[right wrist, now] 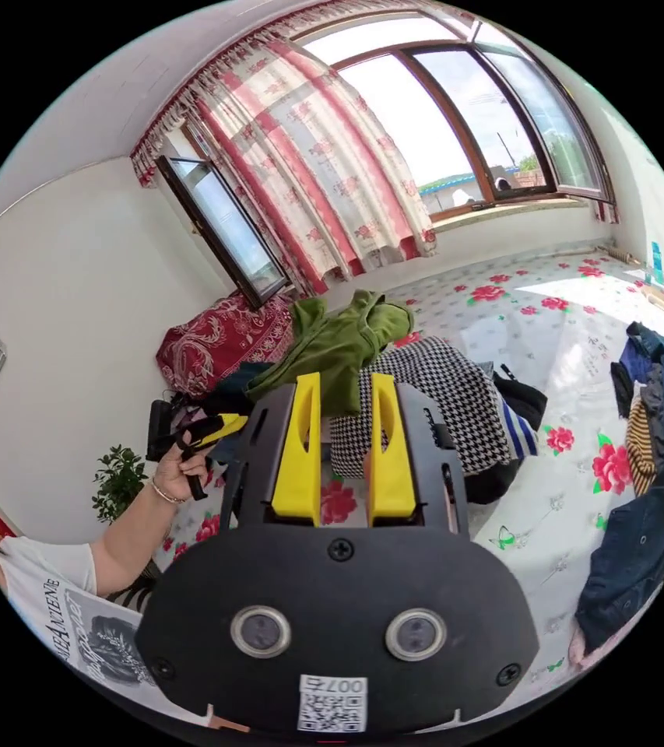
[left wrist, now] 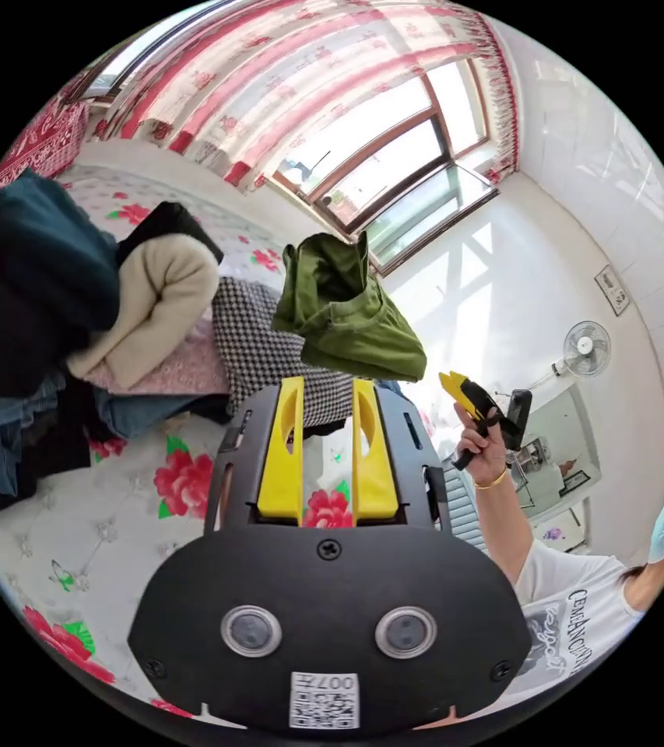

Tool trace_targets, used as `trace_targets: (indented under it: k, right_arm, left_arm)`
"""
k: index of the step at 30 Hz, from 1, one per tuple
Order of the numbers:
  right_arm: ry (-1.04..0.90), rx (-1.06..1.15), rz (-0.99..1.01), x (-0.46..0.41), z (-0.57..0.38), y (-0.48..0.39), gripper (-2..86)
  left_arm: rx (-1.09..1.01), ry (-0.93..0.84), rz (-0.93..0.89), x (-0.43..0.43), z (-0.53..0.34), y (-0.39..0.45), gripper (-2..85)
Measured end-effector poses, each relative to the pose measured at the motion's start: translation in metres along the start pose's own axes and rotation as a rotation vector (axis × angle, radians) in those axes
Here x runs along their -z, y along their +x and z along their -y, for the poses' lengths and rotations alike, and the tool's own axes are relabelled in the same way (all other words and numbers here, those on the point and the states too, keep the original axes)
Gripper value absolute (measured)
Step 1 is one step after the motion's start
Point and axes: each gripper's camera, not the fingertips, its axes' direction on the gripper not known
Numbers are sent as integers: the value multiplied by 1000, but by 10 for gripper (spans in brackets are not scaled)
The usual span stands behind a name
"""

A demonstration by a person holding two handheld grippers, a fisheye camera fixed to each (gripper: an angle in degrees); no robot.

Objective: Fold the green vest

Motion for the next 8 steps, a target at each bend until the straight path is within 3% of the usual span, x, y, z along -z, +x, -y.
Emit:
trace_targets:
  k: [3, 8]
  right_arm:
    - [-145, -85, -83, -20, -60, 65, 68]
    - [-396, -284, -448, 8, -201, 182, 84]
  left_arm:
    - [81, -128, 107, -47, -59, -32, 89]
    - [250, -385, 263, -92, -212, -63, 86]
